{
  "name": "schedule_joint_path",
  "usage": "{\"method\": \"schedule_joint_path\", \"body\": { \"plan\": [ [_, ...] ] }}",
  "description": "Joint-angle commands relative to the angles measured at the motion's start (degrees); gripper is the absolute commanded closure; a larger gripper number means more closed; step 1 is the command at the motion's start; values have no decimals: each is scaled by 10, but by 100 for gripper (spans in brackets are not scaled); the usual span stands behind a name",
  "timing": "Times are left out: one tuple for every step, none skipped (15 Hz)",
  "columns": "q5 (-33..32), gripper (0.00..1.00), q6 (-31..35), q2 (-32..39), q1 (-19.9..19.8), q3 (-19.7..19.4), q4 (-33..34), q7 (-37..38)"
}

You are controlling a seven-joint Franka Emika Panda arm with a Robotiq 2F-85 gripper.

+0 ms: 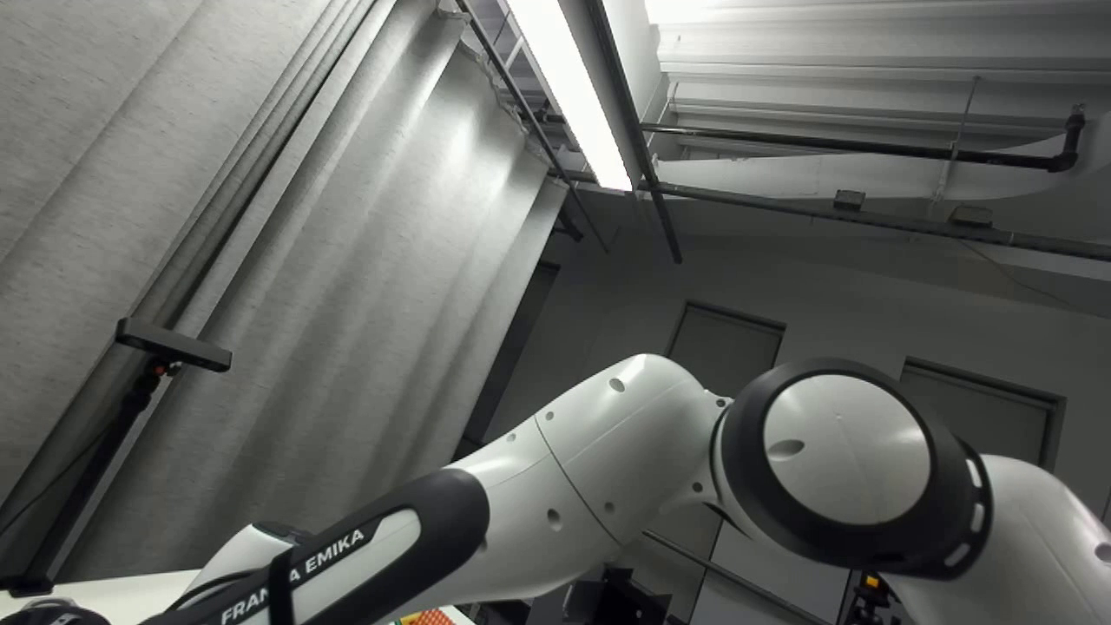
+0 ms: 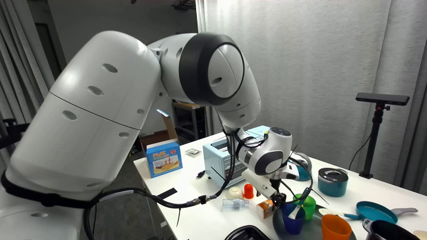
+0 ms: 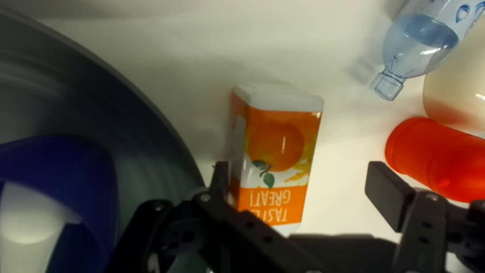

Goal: Pick up the object and put it in the orange cup

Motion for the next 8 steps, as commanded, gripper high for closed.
{"method": "schedule_joint_path", "body": {
  "plan": [
    [14,40,1,11,-5,2,17,-2],
    [14,49,1,11,-5,2,17,-2],
    [15,56,0,11,-6,2,17,-2],
    [14,63,0,10,-6,1,17,-2],
    [14,71,1,9,-6,1,16,-3],
    [15,77,1,8,-7,1,16,-3],
    [14,78,1,7,-7,1,16,-3],
    [14,78,1,6,-8,1,14,-3]
  ]
}}
